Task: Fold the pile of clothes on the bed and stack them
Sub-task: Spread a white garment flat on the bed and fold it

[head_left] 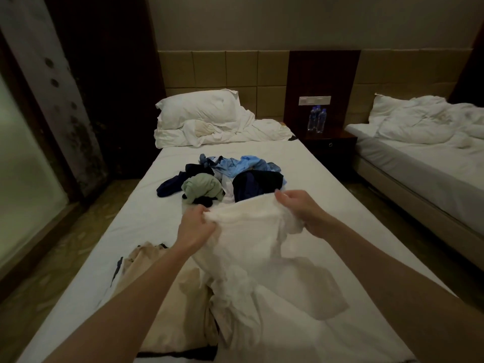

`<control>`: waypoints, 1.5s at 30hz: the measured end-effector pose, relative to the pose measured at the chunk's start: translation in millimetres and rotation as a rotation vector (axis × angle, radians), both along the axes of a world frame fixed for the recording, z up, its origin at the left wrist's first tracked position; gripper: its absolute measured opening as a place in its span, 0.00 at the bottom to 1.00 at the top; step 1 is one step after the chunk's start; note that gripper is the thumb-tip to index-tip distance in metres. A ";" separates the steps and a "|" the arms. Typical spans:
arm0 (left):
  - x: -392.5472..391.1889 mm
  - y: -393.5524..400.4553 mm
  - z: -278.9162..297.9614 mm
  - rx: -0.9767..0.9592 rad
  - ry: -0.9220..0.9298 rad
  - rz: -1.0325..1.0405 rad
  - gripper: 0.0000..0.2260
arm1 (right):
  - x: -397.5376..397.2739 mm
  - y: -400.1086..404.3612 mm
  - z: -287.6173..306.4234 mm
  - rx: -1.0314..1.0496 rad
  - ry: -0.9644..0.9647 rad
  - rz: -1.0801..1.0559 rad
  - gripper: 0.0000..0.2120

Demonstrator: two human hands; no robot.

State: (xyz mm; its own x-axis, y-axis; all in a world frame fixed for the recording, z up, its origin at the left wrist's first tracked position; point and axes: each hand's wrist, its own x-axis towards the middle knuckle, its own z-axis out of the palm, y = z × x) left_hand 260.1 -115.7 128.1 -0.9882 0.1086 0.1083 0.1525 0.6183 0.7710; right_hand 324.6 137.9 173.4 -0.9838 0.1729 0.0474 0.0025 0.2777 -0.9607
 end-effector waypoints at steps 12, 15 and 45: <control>15.7 46.3 12.5 0.309 0.122 -0.277 0.08 | 3.1 -26.1 26.1 -0.262 -0.118 0.312 0.17; 13.8 40.6 13.6 0.378 0.102 -0.232 0.11 | 9.5 -24.2 1.4 -0.112 -0.231 0.402 0.31; 2.0 72.2 6.9 0.252 -0.243 -0.421 0.16 | 4.9 -27.3 -71.5 0.469 0.042 0.217 0.54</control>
